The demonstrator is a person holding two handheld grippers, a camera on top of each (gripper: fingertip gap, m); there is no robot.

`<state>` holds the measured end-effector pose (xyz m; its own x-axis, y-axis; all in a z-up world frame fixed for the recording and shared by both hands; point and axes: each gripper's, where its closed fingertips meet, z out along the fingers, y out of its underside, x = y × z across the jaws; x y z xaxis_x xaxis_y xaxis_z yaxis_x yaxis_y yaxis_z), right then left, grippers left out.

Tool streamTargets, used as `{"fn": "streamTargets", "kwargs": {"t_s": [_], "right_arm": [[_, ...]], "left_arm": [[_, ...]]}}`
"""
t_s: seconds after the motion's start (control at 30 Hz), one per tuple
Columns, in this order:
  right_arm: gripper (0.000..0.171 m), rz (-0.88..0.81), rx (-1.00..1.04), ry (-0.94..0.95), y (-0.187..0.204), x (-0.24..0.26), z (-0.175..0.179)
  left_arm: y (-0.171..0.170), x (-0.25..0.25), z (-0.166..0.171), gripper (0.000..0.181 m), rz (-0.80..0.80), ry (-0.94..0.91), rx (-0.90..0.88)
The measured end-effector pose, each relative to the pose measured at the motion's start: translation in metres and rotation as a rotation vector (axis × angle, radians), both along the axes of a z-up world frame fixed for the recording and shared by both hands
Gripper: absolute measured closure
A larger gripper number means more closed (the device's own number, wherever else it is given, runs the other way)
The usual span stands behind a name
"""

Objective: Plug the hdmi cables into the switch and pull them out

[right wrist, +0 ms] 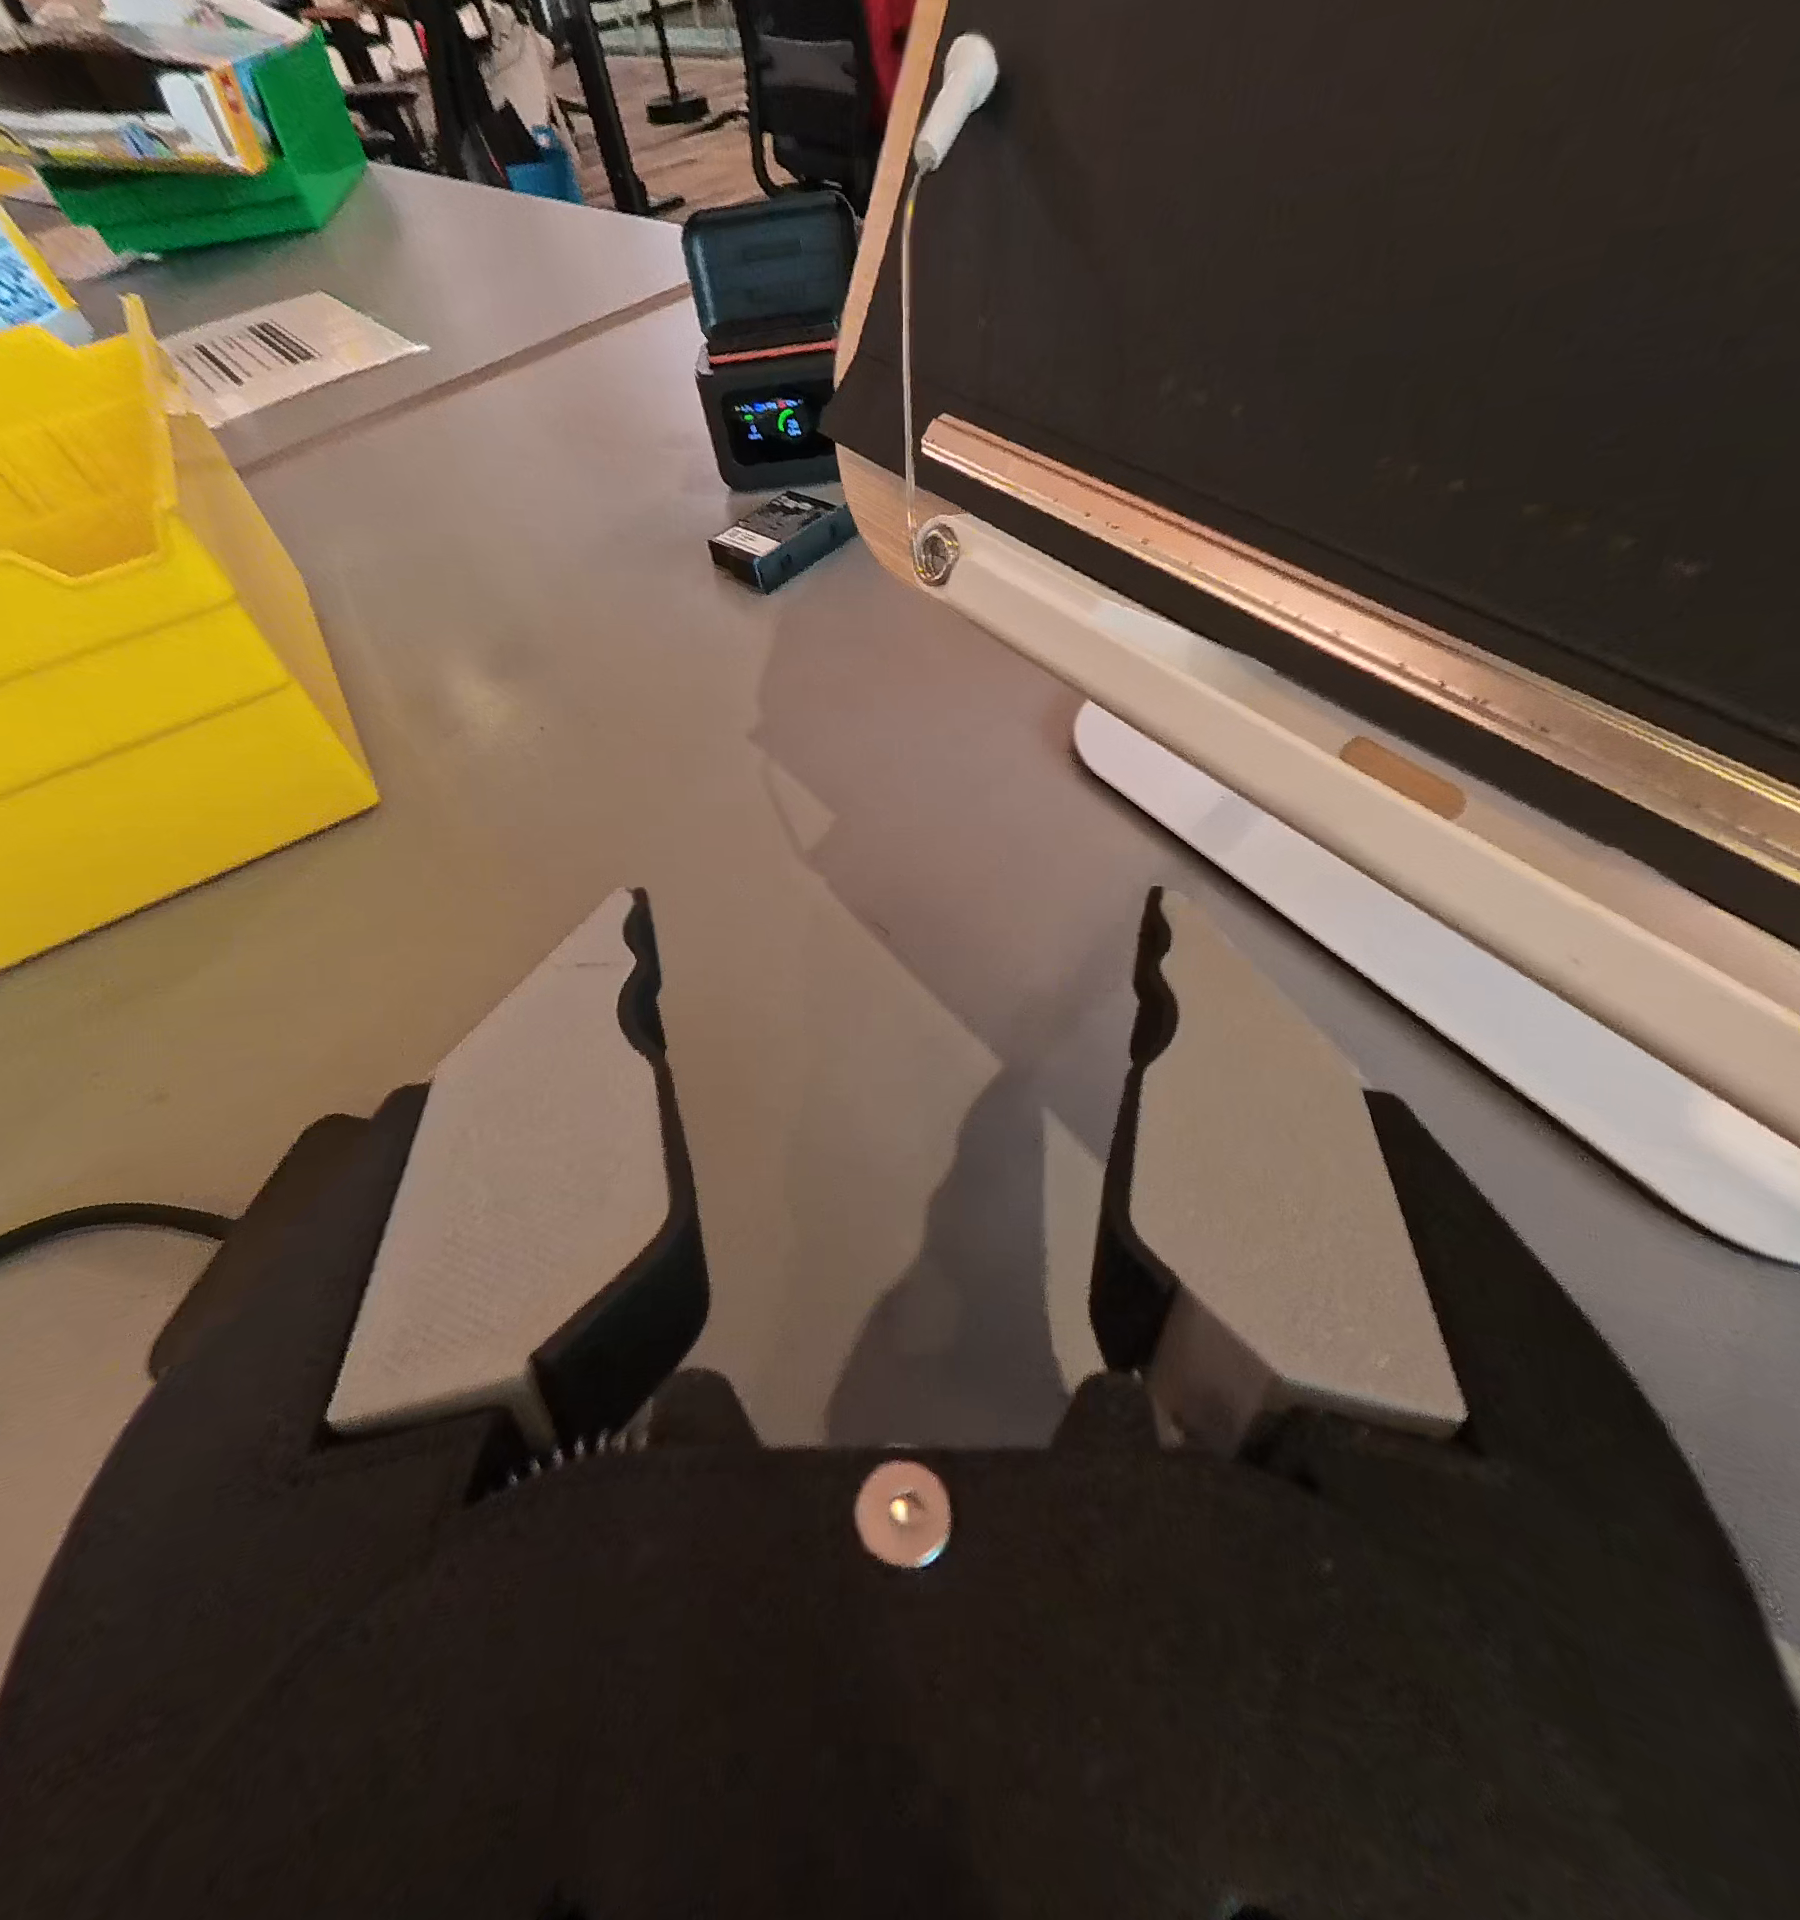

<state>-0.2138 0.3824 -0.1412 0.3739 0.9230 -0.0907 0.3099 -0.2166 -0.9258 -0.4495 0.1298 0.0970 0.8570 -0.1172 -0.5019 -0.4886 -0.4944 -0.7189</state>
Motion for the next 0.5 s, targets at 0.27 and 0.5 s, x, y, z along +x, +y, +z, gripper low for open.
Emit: {"fn": "streamTargets", "kwargs": {"t_s": [0.27, 0.5], "right_arm": [[0.094, 0.078, 0.049, 0.187, -0.016, 0.006, 0.046], [0.113, -0.08, 0.132, 0.024, 0.01, 0.02, 0.028]], "left_arm": [[0.092, 0.126, -0.008, 0.176, -0.15, -0.168, 0.133], [0.168, 0.186, -0.125, 0.176, -0.186, -0.311, -0.03]]}}
